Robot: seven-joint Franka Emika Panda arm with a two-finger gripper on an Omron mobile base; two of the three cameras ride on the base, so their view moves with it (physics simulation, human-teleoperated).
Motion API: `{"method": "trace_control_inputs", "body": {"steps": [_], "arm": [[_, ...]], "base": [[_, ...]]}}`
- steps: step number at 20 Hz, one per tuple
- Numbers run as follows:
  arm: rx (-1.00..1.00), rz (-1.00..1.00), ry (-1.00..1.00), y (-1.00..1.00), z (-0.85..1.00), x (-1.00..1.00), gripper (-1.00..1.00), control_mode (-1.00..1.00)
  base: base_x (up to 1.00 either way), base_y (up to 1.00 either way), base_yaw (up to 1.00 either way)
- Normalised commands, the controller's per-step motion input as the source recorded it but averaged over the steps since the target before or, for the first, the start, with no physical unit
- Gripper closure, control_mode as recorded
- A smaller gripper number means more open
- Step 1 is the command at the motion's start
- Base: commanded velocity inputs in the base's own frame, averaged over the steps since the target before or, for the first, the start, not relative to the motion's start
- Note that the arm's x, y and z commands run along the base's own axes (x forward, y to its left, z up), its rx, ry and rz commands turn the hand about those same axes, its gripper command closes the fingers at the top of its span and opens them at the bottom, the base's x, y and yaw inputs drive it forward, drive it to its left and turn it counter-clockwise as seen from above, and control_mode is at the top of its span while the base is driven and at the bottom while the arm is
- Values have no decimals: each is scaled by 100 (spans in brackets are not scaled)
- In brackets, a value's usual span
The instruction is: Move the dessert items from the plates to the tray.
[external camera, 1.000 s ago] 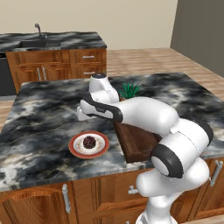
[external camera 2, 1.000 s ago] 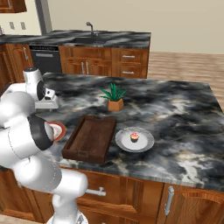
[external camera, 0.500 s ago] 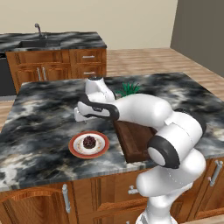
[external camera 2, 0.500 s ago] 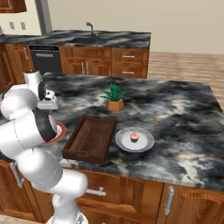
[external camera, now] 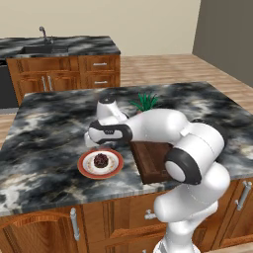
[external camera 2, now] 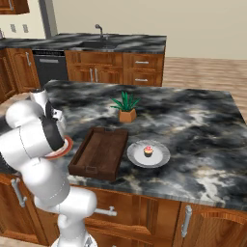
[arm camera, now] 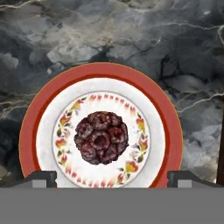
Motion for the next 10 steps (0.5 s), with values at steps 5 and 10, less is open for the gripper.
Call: {"method": "trace_control_inputs", "body": {"steps": [5, 10], "arm": [[0, 0, 2, 0, -48, 0, -100, -100], [0, 0, 5, 0, -47, 0, -100, -100]], "base": [[0, 0, 0], [0, 0, 0]]}}
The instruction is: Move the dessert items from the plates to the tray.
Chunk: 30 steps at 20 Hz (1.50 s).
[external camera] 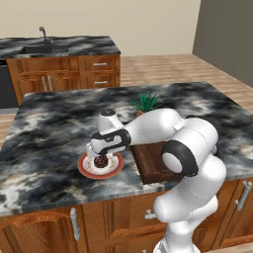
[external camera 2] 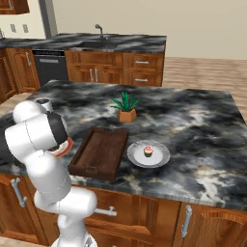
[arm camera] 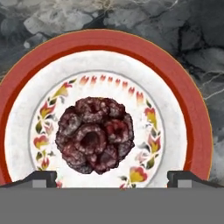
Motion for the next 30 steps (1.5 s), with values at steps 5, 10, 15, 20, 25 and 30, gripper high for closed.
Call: {"method": "trace_control_inputs", "body": {"steps": [5, 10, 15, 20, 25, 30], "arm": [[0, 0, 1, 15, -16, 20, -100, -100], [-1, 0, 3, 22, 0, 22, -100, -100], [0, 0, 7, 22, -4, 0, -100, -100], [0, 0, 1, 3, -25, 1, -100, -100], [0, 0, 0, 0, -24, 0, -100, -100], [0, 0, 1, 0, -35, 0, -100, -100]], "base": [[0, 0, 0], [0, 0, 0], [0, 0, 0], [0, 0, 0], [0, 0, 0], [0, 0, 0]]}}
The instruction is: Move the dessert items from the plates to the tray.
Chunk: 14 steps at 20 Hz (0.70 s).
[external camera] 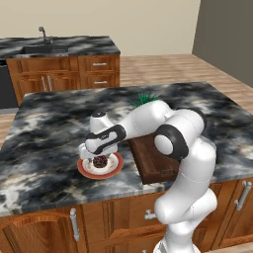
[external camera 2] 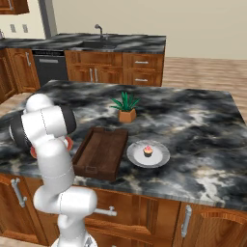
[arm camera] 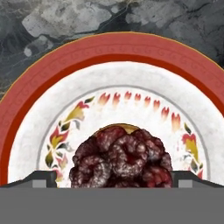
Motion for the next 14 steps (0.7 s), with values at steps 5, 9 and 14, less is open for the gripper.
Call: {"method": "trace_control_inputs", "body": {"steps": [5, 9, 14], "arm": [[0, 0, 4, 0, -7, 0, -100, -100], [0, 0, 4, 0, 0, 0, 100, -100], [0, 0, 5, 0, 0, 0, 100, -100]], "base": [[0, 0, 0], [0, 0, 0], [0, 0, 0]]}}
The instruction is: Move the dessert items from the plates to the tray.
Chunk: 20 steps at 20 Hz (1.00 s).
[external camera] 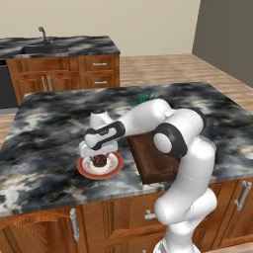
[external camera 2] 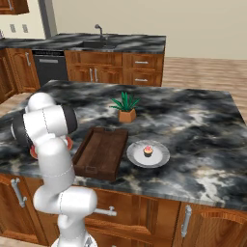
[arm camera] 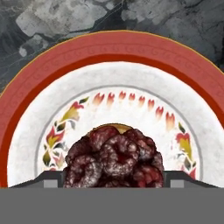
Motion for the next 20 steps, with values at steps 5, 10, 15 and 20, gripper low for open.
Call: {"method": "trace_control_inputs", "body": {"steps": [5, 10, 15, 20], "arm": [[1, 0, -1, -6, 6, 0, 100, -100], [0, 0, -2, -7, 64, -4, 100, -100], [0, -1, -4, -13, 65, -4, 100, -100], [0, -2, -12, -36, 55, -13, 100, -100]], "base": [[0, 0, 0], [0, 0, 0], [0, 0, 0], [0, 0, 0]]}}
